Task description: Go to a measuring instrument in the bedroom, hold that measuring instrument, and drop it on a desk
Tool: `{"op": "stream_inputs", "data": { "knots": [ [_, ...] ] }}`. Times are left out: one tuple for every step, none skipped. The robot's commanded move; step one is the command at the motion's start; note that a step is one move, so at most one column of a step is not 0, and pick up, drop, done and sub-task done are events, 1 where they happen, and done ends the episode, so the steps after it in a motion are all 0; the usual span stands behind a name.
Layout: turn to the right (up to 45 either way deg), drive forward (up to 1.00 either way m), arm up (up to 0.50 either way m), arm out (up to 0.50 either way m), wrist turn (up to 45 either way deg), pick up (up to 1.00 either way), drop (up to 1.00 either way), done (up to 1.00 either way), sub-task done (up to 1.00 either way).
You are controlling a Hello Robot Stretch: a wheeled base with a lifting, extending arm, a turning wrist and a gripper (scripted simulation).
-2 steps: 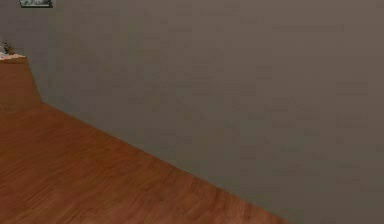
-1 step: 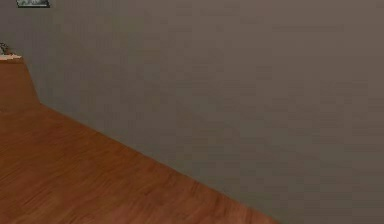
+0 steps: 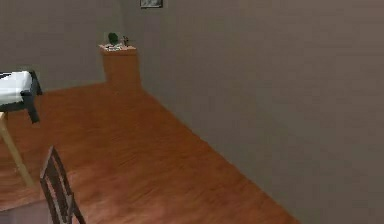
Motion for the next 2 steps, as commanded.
{"op": "stream_inputs", "data": {
  "knots": [
    [0.0,1.0,0.0,0.0,0.0,0.0,0.0,0.0,0.0],
    [-3.0,0.0,0.0,0.0,0.0,0.0,0.0,0.0,0.0]
  ]
}}
